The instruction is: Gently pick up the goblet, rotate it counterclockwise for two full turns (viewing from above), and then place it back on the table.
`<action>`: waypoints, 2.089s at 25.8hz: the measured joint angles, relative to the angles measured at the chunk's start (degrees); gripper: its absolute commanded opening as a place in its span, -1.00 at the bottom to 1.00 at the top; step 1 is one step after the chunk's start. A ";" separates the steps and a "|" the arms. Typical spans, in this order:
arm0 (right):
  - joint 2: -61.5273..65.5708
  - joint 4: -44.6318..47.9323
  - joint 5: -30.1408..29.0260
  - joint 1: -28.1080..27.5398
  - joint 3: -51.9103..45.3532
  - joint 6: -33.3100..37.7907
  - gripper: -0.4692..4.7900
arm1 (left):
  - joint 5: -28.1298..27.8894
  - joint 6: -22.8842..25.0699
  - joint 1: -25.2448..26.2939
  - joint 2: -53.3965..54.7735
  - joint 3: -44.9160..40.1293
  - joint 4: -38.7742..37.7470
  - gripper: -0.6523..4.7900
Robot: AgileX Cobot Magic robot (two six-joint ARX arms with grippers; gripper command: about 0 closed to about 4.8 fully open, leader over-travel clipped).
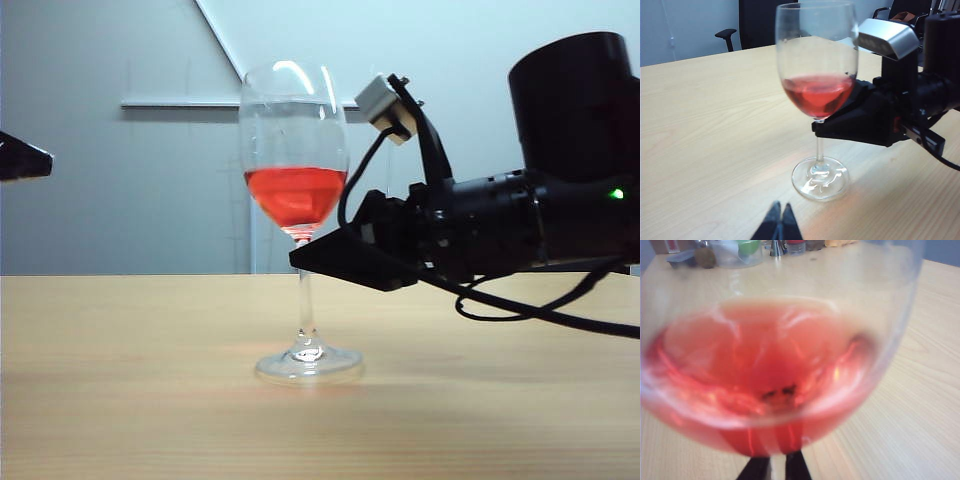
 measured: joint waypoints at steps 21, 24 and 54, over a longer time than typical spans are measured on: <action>1.66 4.22 -0.83 -0.02 -3.06 -1.03 -0.22 | 0.00 -0.02 0.00 0.00 0.00 0.00 -0.78; 1.66 4.09 -0.87 0.00 -3.78 -0.83 -0.07 | 0.00 -0.02 0.00 0.00 0.00 0.00 -0.78; -10.71 11.28 15.85 -0.33 -18.64 2.40 -0.51 | 0.09 0.00 15.21 -0.04 0.00 0.02 -0.78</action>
